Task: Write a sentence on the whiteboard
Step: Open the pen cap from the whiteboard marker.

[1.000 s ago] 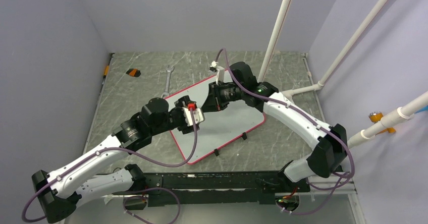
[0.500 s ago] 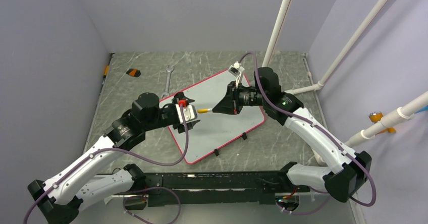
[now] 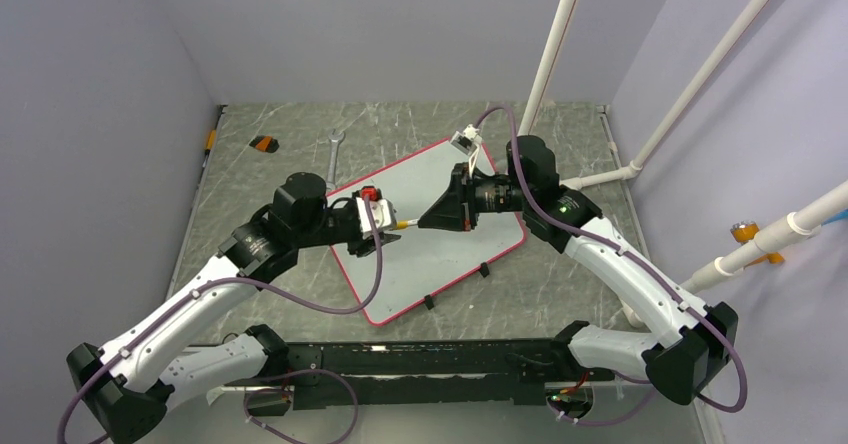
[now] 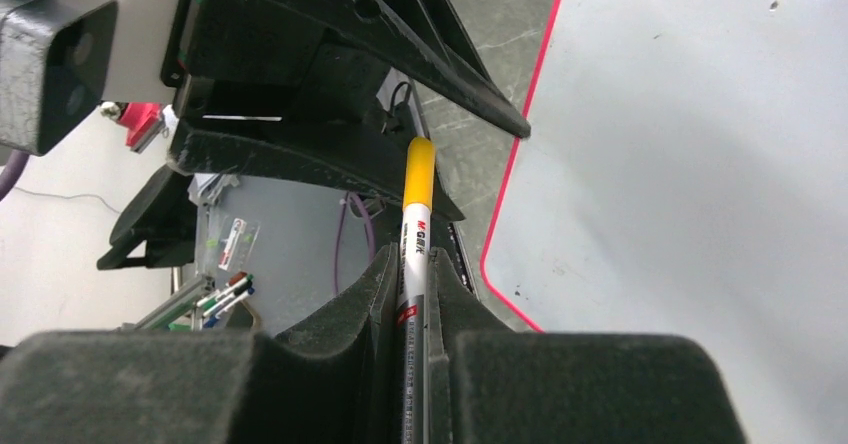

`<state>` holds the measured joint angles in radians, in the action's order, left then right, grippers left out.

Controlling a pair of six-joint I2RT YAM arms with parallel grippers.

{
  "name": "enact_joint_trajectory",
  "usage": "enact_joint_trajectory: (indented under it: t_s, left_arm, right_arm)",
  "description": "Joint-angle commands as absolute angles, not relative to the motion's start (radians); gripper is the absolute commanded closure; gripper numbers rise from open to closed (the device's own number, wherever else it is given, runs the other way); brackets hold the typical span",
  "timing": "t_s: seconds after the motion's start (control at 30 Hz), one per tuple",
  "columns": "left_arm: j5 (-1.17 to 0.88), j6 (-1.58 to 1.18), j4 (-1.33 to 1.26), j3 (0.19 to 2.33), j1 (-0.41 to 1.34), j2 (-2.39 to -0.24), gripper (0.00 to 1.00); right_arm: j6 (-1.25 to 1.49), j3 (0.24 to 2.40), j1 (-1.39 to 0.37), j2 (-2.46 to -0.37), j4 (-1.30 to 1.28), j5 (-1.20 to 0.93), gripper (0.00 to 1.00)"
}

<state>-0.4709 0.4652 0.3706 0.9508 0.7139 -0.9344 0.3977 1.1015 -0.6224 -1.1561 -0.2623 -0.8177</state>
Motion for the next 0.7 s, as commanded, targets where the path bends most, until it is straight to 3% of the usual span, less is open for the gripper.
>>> enact_joint_trajectory:
  t_s: [0.0,0.2,0.67]
  left_arm:
    - [-0.524,0.433,0.338,1.008,0.708,-0.955,0.52]
    - [-0.531,0.418,0.325,1.008,0.709,-0.956,1.0]
    - [-0.443,0.461,0.325,0.959,0.707,-0.896,1.0]
  right_arm:
    - [0.409,1.099,-0.622,-1.156,-0.19,-0.873,1.0]
    - [0.408,1.09,-0.621,-1.168,-0.186,-0.883,1.0]
    - [0.348,1.093,-0.596,-1.078,-0.297,-0.835,1.0]
